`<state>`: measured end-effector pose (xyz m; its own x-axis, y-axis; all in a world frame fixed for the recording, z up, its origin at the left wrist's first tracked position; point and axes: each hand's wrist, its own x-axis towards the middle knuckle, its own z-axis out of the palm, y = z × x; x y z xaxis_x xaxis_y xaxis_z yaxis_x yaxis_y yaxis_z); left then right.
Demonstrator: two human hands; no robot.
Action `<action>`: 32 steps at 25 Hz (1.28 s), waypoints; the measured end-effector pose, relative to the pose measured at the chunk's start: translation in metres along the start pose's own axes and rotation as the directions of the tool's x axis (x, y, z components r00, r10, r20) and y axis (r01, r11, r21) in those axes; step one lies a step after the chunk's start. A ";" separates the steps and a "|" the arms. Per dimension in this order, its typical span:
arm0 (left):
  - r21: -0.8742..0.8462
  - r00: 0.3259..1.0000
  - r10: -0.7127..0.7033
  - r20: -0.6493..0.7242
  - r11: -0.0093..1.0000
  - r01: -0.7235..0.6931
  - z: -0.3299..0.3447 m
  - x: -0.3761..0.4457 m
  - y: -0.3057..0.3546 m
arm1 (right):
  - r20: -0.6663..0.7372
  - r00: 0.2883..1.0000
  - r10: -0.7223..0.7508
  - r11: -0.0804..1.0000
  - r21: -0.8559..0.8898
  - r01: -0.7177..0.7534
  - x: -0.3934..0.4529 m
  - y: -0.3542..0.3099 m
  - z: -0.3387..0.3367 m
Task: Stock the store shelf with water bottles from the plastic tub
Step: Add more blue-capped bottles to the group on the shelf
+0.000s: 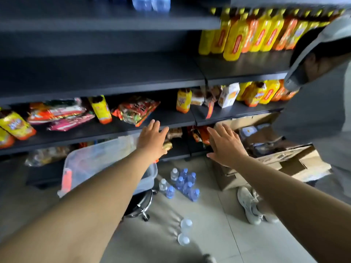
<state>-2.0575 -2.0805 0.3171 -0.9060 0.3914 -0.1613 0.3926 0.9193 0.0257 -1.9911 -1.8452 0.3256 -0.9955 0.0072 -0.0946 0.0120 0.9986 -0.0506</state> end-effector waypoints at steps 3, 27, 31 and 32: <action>-0.190 0.998 -0.040 0.042 0.981 0.047 0.097 0.019 0.036 | 0.109 0.993 0.043 0.995 0.086 -0.053 0.002 0.045 0.089; -0.871 0.927 -0.375 0.035 0.443 0.211 0.729 0.156 0.032 | 0.120 0.971 0.207 0.388 0.901 -0.195 0.082 0.125 0.755; -0.840 0.925 -0.380 0.001 0.502 0.207 0.707 0.142 0.040 | 0.144 0.956 0.256 0.370 0.899 -0.234 0.081 0.120 0.734; -0.853 0.918 -0.397 0.004 0.477 0.210 0.694 0.135 0.045 | 0.145 0.954 0.262 0.357 0.904 -0.236 0.078 0.119 0.718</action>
<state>-2.0528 -2.0143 -0.3881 -0.9867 -0.0058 -0.1623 -0.1382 0.5551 0.8203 -2.0001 -1.7629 -0.4016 -0.9328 0.2615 -0.2480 0.3241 0.3079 -0.8945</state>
